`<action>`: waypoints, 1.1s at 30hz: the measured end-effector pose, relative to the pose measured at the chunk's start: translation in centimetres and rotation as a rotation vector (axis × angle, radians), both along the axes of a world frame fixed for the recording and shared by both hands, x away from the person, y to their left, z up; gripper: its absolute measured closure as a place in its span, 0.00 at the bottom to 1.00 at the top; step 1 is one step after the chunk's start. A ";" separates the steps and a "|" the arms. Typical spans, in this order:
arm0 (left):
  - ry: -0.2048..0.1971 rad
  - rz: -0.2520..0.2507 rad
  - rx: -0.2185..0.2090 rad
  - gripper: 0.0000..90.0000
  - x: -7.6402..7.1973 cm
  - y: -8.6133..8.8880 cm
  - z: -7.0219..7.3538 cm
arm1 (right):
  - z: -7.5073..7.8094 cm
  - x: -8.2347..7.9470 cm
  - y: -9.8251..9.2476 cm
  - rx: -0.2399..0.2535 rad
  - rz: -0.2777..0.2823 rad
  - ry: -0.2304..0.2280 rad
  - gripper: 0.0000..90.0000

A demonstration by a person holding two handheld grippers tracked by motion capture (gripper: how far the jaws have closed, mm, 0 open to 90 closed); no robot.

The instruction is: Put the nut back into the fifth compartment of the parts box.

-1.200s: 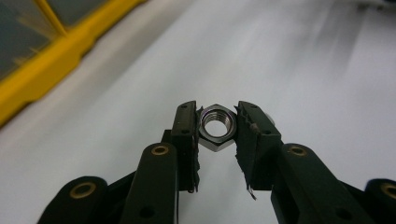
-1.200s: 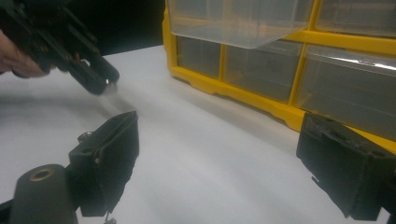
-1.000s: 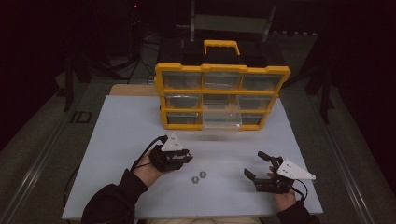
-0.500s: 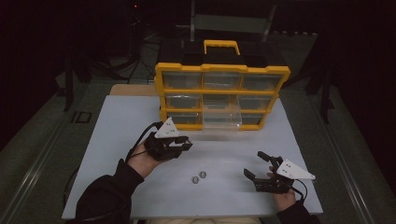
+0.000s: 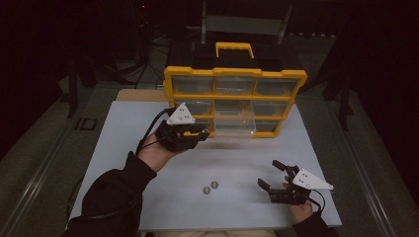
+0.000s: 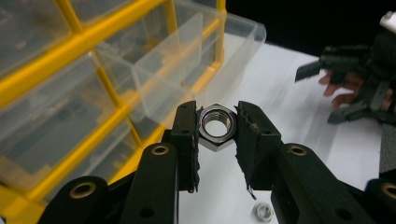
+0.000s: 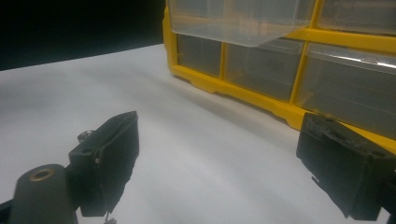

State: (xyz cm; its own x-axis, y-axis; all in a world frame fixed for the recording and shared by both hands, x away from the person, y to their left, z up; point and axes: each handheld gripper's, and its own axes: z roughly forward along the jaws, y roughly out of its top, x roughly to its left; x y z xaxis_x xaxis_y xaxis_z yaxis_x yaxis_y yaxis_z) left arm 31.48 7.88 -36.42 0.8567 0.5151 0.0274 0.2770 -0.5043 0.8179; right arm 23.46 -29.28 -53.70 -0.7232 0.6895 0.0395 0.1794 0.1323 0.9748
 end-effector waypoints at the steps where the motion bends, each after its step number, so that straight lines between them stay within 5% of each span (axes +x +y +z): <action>1: -0.003 0.002 0.000 0.77 0.3 -0.4 0.6 | 0.0 0.0 0.0 -0.001 0.001 0.001 0.15; 18: -0.008 0.058 -0.008 0.77 2.0 -3.8 3.2 | -0.1 0.0 0.1 -0.002 0.002 0.003 0.15; 33: 0.051 0.109 0.022 0.77 4.1 -6.6 1.7 | -0.1 0.1 0.0 0.001 0.003 0.005 0.15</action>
State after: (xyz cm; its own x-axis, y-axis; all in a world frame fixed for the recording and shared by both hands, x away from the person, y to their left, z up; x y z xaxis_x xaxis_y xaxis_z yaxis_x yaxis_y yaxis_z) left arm 35.56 1.28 -34.68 0.7961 0.6052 -0.0023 0.3723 -0.4866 0.7903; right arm 23.53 -29.24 -53.81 -0.7252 0.6872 0.0432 0.1834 0.1324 0.9741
